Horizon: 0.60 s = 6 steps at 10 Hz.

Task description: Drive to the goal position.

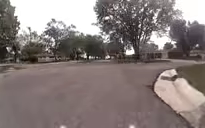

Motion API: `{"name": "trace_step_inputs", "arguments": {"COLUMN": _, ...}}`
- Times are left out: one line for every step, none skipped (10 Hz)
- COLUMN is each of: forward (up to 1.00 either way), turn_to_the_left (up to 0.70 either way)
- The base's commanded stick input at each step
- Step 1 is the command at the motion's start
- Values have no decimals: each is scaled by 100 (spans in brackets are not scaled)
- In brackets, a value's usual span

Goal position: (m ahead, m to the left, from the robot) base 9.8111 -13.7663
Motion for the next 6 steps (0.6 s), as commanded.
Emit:
{"name": "trace_step_inputs", "arguments": {"forward": 50, "turn_to_the_left": -50}}
{"name": "trace_step_inputs", "arguments": {"forward": 50, "turn_to_the_left": -50}}
{"name": "trace_step_inputs", "arguments": {"forward": 50, "turn_to_the_left": -50}}
{"name": "trace_step_inputs", "arguments": {"forward": 50, "turn_to_the_left": -50}}
{"name": "trace_step_inputs", "arguments": {"forward": 50, "turn_to_the_left": -50}}
{"name": "trace_step_inputs", "arguments": {"forward": 50, "turn_to_the_left": -50}}
